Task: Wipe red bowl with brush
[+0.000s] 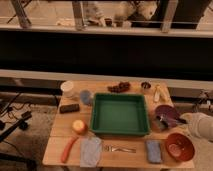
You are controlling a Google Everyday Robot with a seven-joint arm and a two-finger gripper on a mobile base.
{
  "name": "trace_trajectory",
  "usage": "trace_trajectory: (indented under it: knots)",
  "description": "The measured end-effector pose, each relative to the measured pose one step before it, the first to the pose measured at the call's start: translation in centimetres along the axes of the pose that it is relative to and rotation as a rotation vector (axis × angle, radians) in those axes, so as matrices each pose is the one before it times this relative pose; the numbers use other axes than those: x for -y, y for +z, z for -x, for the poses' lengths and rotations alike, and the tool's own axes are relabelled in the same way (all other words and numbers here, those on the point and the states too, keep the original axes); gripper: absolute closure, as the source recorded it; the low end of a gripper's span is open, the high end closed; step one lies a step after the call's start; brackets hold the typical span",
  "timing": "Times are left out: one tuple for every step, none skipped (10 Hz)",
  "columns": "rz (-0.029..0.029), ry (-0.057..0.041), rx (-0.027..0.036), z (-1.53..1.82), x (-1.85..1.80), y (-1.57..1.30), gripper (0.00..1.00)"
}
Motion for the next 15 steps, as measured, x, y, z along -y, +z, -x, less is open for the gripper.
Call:
trace_trajectory:
  knots:
    - [-0.00005,0.00037,-0.00039,-0.033,-0.016,-0.016,0.97]
    - [0.00005,-0.00073,0.00008,0.017,0.004,0.019,0.97]
    - [-0.00037,0.00048,-0.00149,-0.054,0.004,-0.012,0.97]
    - [0.00256,0.01231,-0.01069,-0.5,-0.162,-0.074,0.97]
    - [0.00361,0.01448,-0.01581,-1.262,-0.091,-0.134,0.97]
    - [0.00605,0.01002,-0.01444,-1.552,-0.091,-0.157,0.97]
    - [0.00762,0.0111,-0.01191,-1.436,-0.196,-0.139,0.97]
    - [0.01062,0.01529,-0.02323,-2.137,-0.511,-0.386,0.97]
    - [0.00908,0.00967,-0.0191,-1.517,-0.591,-0.326,0.97]
    - [0.00435,0.00435,-0.01513,-1.153,-0.374,-0.252,0.97]
    - [0.00389,0.00387,-0.01701,-1.039,-0.462,-0.285,0.97]
    - [0.00206,-0.01329,-0.02159,-0.703,-0.533,-0.202,0.97]
    - [-0.00184,-0.01793,-0.01445,-0.267,-0.24,-0.035,0.97]
    - [-0.00569,-0.03911,-0.02636,-0.352,-0.412,-0.008,0.97]
    - [-0.00516,-0.04122,-0.02209,-0.221,-0.359,-0.02,0.97]
